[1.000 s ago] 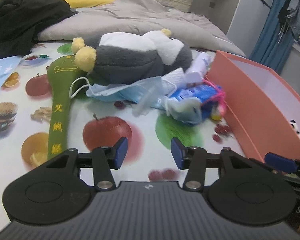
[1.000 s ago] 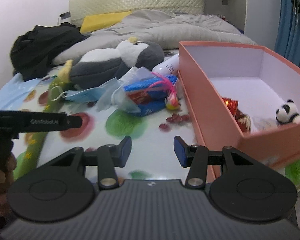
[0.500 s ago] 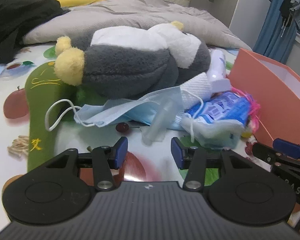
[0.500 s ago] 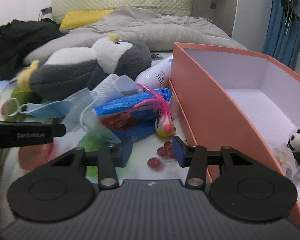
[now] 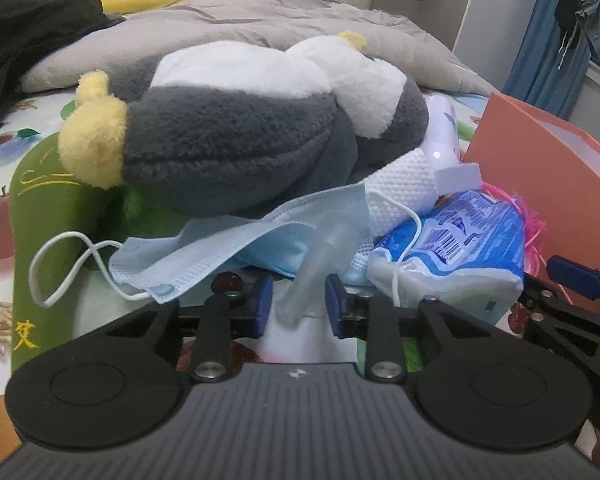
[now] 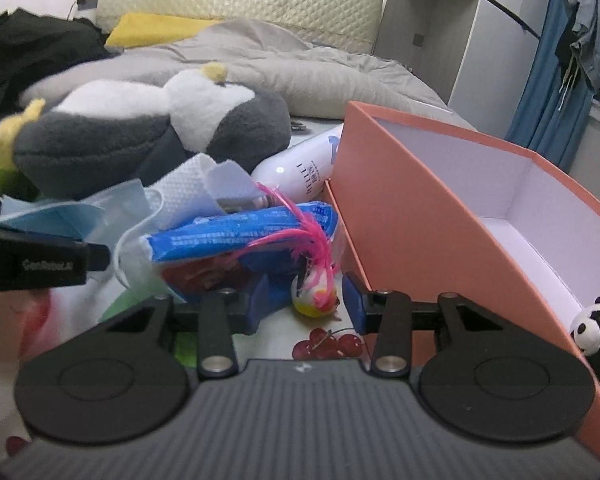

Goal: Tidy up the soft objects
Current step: 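Close right tool on pink-feathered toy while left tool reaches toward white wet wipe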

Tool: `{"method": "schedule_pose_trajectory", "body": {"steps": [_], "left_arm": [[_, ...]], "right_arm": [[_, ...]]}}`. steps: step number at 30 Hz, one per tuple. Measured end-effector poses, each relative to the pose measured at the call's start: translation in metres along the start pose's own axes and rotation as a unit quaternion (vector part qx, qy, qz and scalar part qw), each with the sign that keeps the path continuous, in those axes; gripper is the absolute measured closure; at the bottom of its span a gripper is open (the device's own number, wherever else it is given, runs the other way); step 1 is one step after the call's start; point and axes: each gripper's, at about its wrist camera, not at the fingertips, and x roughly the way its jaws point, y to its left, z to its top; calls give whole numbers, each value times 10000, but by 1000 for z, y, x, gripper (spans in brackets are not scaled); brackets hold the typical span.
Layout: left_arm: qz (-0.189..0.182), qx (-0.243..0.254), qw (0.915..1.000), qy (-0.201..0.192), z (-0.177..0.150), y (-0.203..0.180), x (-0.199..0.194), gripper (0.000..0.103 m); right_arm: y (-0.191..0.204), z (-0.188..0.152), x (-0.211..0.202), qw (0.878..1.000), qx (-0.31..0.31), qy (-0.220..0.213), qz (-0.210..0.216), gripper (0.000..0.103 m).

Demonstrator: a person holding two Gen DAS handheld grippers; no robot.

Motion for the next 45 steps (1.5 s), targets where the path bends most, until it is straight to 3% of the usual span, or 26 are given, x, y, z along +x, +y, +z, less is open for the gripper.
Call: {"method": "schedule_pose_trajectory", "body": {"steps": [5, 8, 16, 27, 38, 45], "left_arm": [[-15, -104, 9999, -15, -1, 1, 4, 83], [-96, -239, 9997, -14, 0, 4, 5, 88], [-178, -361, 9992, -54, -5, 1, -10, 95], [-127, -674, 9976, -9, -30, -6, -57, 95], [-52, -662, 9977, 150, -69, -21, -97, 95], [-49, -710, 9974, 136, -82, -26, -117, 95]], "right_arm": [[5, -1, 12, 9998, -143, 24, -144, 63], [7, -4, 20, 9994, -212, 60, -260, 74], [1, -4, 10, 9998, -168, 35, -137, 73], [-11, -13, -33, 9997, -20, 135, 181, 73], [-20, -38, -69, 9972, 203, 409, 592, 73], [-27, -48, -85, 9907, 380, 666, 1124, 73]]}}
